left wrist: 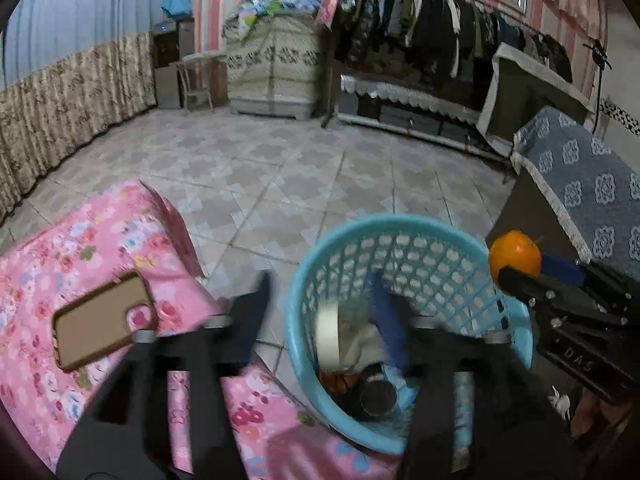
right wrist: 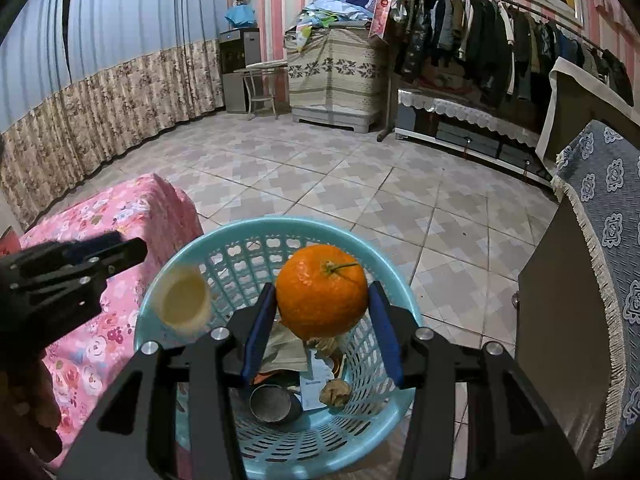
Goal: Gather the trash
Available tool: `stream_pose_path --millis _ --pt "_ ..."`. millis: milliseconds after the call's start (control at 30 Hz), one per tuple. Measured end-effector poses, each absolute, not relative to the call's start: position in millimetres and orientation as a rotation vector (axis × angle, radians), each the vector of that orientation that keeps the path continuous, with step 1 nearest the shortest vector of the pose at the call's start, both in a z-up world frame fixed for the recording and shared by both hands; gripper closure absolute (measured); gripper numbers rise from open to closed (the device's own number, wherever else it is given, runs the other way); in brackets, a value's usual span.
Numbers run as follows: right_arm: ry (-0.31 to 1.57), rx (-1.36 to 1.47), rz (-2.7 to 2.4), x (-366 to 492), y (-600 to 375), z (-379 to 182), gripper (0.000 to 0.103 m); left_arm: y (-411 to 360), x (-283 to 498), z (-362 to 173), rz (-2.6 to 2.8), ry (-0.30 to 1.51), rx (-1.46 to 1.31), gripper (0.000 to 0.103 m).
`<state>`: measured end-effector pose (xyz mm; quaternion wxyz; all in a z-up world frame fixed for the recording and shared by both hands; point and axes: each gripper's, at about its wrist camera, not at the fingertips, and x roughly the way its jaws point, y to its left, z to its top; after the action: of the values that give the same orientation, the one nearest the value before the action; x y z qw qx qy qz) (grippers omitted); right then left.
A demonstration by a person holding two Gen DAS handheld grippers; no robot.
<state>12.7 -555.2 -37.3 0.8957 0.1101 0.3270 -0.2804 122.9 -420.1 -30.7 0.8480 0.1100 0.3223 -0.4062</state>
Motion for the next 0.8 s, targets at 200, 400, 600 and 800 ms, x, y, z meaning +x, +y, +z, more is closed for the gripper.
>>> stream_pose_path --millis 200,400,600,800 --pt "0.677 0.222 -0.571 15.9 -550.9 -37.3 0.056 -388.9 129.9 -4.7 -0.776 0.602 0.2 0.005" --pt "0.688 0.197 -0.545 28.3 -534.7 -41.4 0.056 -350.1 135.3 7.7 -0.68 0.553 0.202 0.005" --pt "0.703 0.189 -0.529 42.3 -526.3 -48.2 0.055 -312.8 134.2 4.6 -0.597 0.528 0.192 0.005" --pt "0.691 0.202 -0.569 48.6 -526.4 -50.0 0.033 -279.9 126.1 9.7 -0.553 0.501 0.191 0.005"
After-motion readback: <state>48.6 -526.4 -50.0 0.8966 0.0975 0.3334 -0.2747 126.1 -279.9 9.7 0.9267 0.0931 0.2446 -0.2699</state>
